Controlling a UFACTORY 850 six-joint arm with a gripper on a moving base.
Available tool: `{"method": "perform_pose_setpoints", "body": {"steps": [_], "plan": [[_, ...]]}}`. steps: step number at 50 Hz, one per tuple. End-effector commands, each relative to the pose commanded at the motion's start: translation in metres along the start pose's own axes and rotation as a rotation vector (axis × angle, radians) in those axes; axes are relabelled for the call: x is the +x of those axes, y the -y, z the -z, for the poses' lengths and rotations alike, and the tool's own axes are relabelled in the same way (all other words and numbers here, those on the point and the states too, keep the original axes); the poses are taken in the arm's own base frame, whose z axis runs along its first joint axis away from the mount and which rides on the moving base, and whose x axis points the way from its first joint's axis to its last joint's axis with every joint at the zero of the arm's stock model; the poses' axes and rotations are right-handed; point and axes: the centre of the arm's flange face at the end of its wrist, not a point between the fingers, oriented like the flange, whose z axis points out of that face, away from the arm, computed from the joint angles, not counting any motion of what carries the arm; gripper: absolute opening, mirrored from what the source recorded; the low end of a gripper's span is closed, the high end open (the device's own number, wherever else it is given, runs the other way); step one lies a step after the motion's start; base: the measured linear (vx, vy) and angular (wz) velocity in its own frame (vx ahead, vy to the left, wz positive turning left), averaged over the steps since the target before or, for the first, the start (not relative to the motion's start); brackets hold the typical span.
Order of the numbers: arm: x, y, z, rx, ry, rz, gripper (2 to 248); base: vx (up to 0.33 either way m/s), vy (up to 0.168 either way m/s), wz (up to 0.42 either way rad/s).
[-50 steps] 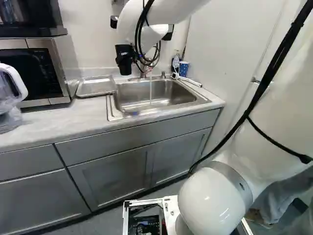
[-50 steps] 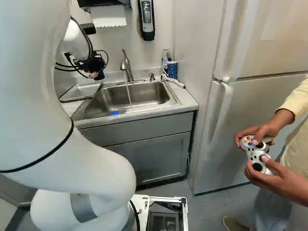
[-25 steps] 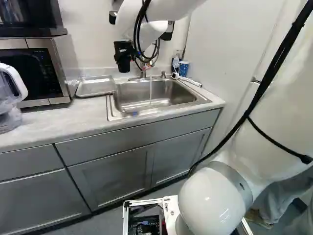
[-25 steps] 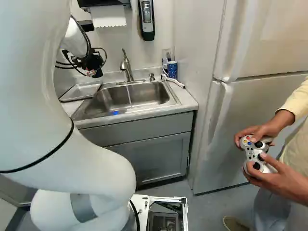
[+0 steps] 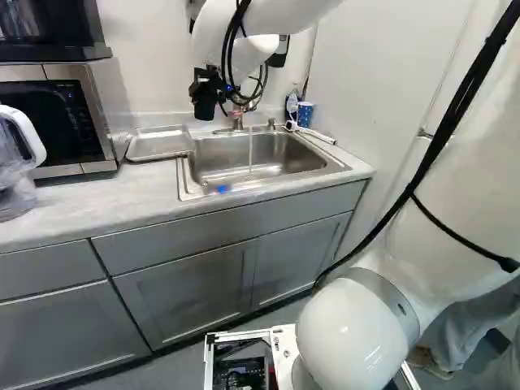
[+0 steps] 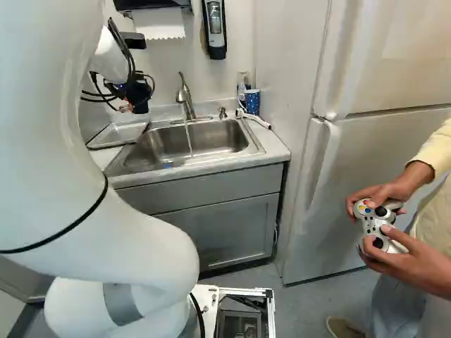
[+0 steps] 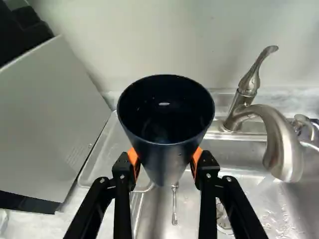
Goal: Rinse the cup and place it in the tray
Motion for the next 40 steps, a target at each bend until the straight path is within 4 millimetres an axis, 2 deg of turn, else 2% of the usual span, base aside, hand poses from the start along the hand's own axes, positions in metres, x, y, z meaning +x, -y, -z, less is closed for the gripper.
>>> {"method": "perform_pose_setpoints", "body": {"steps": [40], "plan": [[0.0000,0.0000,0.0000,0.000,0.000,-0.420,121,0.000,0.000,0.000]]}}
